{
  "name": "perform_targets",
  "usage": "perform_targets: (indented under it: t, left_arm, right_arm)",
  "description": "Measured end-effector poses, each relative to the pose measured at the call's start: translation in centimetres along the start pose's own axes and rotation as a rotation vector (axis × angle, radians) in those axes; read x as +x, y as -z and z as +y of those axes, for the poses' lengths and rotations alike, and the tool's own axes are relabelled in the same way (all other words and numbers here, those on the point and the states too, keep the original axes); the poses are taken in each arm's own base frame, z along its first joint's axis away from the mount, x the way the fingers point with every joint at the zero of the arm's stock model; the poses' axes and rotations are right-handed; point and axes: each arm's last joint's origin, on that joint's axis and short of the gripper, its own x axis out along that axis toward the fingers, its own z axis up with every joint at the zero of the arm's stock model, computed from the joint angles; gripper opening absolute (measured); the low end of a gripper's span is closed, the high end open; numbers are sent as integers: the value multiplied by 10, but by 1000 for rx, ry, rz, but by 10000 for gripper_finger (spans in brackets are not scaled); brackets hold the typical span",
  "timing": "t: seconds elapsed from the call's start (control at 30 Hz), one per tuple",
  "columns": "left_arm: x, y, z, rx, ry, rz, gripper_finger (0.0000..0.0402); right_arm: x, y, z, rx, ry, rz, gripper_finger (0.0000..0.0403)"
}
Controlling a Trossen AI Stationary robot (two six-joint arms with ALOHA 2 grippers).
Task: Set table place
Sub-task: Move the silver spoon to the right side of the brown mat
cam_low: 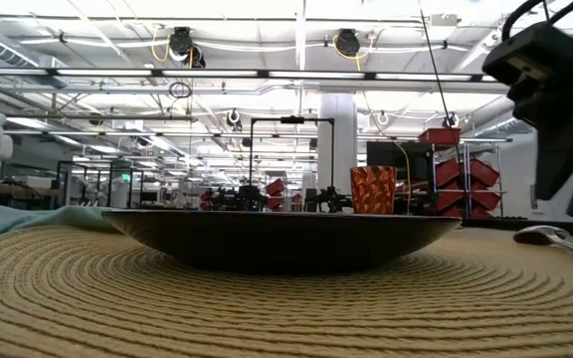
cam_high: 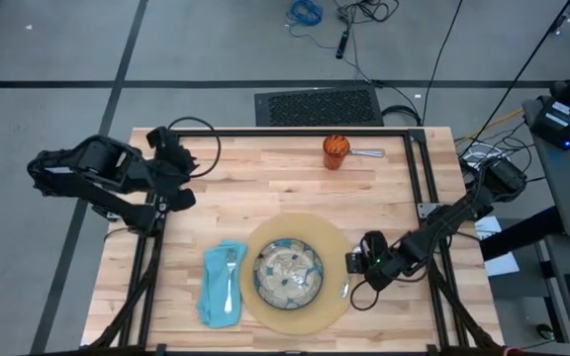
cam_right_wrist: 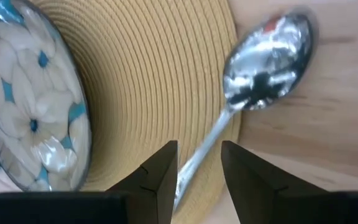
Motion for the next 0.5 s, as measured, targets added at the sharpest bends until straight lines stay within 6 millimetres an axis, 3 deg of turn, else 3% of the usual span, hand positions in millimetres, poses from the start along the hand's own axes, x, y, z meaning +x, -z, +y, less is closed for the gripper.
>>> perform_targets:
  t: [0.5]
  left_arm:
    - [-3,3,3,-23,16,-8,56]
  right_arm:
    - [9,0,-1,2,50,24,116]
